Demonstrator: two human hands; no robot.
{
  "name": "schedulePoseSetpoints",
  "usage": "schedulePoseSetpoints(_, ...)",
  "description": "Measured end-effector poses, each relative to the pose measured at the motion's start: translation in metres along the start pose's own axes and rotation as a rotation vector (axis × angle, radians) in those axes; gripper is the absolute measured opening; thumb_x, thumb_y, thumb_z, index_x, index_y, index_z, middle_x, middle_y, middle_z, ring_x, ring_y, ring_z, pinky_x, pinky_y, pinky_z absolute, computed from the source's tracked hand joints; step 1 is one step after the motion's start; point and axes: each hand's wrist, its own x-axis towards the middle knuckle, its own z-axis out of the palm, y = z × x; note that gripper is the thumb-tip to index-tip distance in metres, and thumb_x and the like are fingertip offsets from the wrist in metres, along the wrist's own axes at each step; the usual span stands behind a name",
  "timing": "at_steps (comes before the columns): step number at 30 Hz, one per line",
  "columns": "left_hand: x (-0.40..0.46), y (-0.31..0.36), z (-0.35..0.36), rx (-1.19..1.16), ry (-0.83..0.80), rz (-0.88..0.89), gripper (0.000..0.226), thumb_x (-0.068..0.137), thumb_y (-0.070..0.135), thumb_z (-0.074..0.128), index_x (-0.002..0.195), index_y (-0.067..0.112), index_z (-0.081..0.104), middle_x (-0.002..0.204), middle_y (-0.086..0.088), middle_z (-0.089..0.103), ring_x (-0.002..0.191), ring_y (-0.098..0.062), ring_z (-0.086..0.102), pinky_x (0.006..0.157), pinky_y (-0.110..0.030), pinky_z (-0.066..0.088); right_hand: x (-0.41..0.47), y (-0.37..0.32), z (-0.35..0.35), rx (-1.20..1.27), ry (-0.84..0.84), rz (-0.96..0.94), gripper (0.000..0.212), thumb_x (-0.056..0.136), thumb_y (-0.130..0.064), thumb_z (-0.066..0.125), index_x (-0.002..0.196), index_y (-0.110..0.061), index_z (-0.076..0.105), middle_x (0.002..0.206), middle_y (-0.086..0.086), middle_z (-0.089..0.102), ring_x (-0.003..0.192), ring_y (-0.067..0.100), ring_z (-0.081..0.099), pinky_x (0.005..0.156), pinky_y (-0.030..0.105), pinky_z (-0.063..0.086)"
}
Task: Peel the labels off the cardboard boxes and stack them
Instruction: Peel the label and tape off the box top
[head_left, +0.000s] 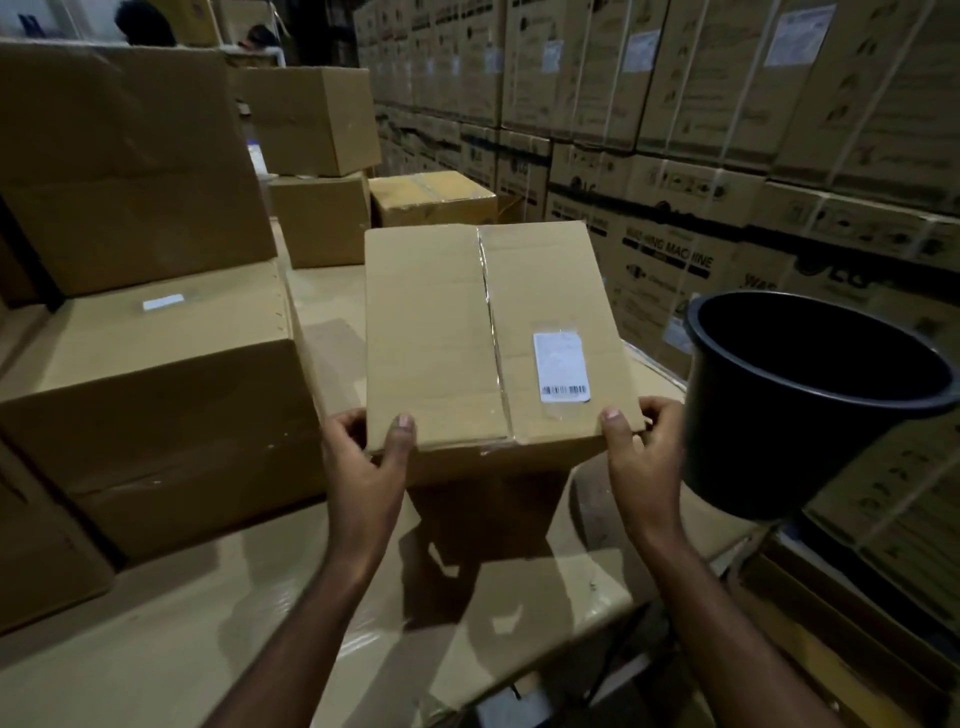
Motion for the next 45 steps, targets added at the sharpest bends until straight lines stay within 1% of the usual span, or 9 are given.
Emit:
schedulePoseSetpoints(6, -0.003, 0.006, 0.002, 0.096, -0.006, 0.118, 0.048, 0.095, 0.020, 0.061, 0.139, 0.016, 0.042, 0.132, 0.000, 0.042, 0.118, -0.014, 0.050, 0.088, -0.022, 0.048, -0.004, -0.003, -0.007, 0.027, -0.064, -0.046, 0.040, 0.085, -0.024, 0.057, 0.124, -0.018, 0.047, 0.113, -0.009, 0.055, 0.104, -0.002, 0.056, 0.072, 0.007, 0.046)
schedulePoseSetpoints(9, 0.002, 0.014, 0.002, 0.150, -0.023, 0.145, 0.057, 0.097, 0.014, 0.057, 0.149, 0.012, 0.035, 0.139, -0.002, 0.040, 0.121, -0.014, 0.049, 0.092, -0.027, 0.051, 0.008, -0.007, -0.010, -0.031, -0.115, -0.028, 0.043, 0.084, -0.030, 0.052, 0.127, -0.026, 0.049, 0.122, 0.002, 0.055, 0.106, 0.005, 0.056, 0.073, 0.014, 0.049)
schedulePoseSetpoints(14, 0.010, 0.019, 0.006, 0.241, -0.020, 0.157, 0.073, 0.087, 0.037, 0.045, 0.154, 0.016, 0.026, 0.145, -0.001, 0.037, 0.131, -0.023, 0.044, 0.105, -0.050, 0.047, 0.052, -0.039, -0.001, -0.184, -0.076, -0.040, 0.052, 0.097, -0.038, 0.055, 0.142, -0.018, 0.040, 0.136, 0.002, 0.046, 0.118, 0.017, 0.053, 0.093, 0.035, 0.047)
schedulePoseSetpoints(23, 0.024, 0.025, 0.013, 0.358, 0.025, 0.200, 0.069, 0.092, 0.022, 0.049, 0.154, 0.015, 0.021, 0.151, -0.005, 0.026, 0.128, -0.029, 0.043, 0.100, -0.051, 0.051, 0.078, -0.059, 0.042, -0.548, -0.194, -0.200, 0.053, 0.103, -0.033, 0.042, 0.152, -0.019, 0.026, 0.143, 0.012, 0.046, 0.117, 0.031, 0.055, 0.087, 0.038, 0.044)
schedulePoseSetpoints(27, 0.034, 0.050, 0.030, 0.588, 0.104, 0.347, 0.069, 0.090, 0.017, 0.058, 0.152, 0.015, 0.030, 0.159, -0.015, 0.015, 0.146, -0.034, 0.020, 0.116, -0.049, 0.028, 0.078, -0.056, 0.039, -0.550, -0.173, -0.209, 0.053, 0.104, -0.034, 0.039, 0.153, -0.019, 0.024, 0.146, 0.011, 0.045, 0.119, 0.029, 0.054, 0.093, 0.043, 0.047)
schedulePoseSetpoints(32, 0.072, 0.087, 0.073, 0.804, -0.053, 0.580, 0.046, 0.099, 0.034, 0.047, 0.144, 0.023, 0.048, 0.158, -0.014, 0.028, 0.151, -0.032, 0.011, 0.122, -0.054, 0.010, 0.073, -0.057, 0.037, -0.537, -0.176, -0.215, 0.052, 0.104, -0.033, 0.040, 0.152, -0.019, 0.028, 0.145, 0.011, 0.046, 0.120, 0.029, 0.053, 0.090, 0.039, 0.045)
schedulePoseSetpoints(36, 0.092, 0.089, 0.103, 0.974, -0.220, 0.659, 0.051, 0.103, 0.044, 0.033, 0.153, 0.031, 0.031, 0.166, -0.009, 0.012, 0.154, -0.029, 0.003, 0.123, -0.055, 0.000, 0.068, -0.054, 0.033, -0.534, -0.095, -0.327, 0.049, 0.100, -0.031, 0.046, 0.145, -0.012, 0.042, 0.138, 0.013, 0.047, 0.125, 0.028, 0.044, 0.098, 0.040, 0.041)
schedulePoseSetpoints(40, 0.094, 0.076, 0.106, 1.039, -0.201, 0.682, 0.055, 0.105, 0.047, 0.021, 0.157, 0.030, 0.020, 0.168, -0.008, 0.005, 0.155, -0.026, 0.000, 0.123, -0.052, -0.002, 0.064, -0.055, 0.031, -0.638, -0.048, -0.467, 0.052, 0.088, -0.034, 0.053, 0.136, -0.015, 0.053, 0.124, 0.011, 0.049, 0.118, 0.024, 0.038, 0.097, 0.043, 0.038)
schedulePoseSetpoints(45, 0.092, 0.075, 0.105, 1.034, -0.181, 0.703, 0.056, 0.105, 0.047, 0.021, 0.157, 0.029, 0.020, 0.168, -0.008, 0.005, 0.155, -0.027, 0.001, 0.123, -0.052, -0.001, 0.063, -0.056, 0.033, -0.632, -0.089, -0.416, 0.043, 0.085, -0.036, 0.050, 0.122, -0.014, 0.056, 0.118, 0.007, 0.049, 0.113, 0.021, 0.036, 0.092, 0.040, 0.041)
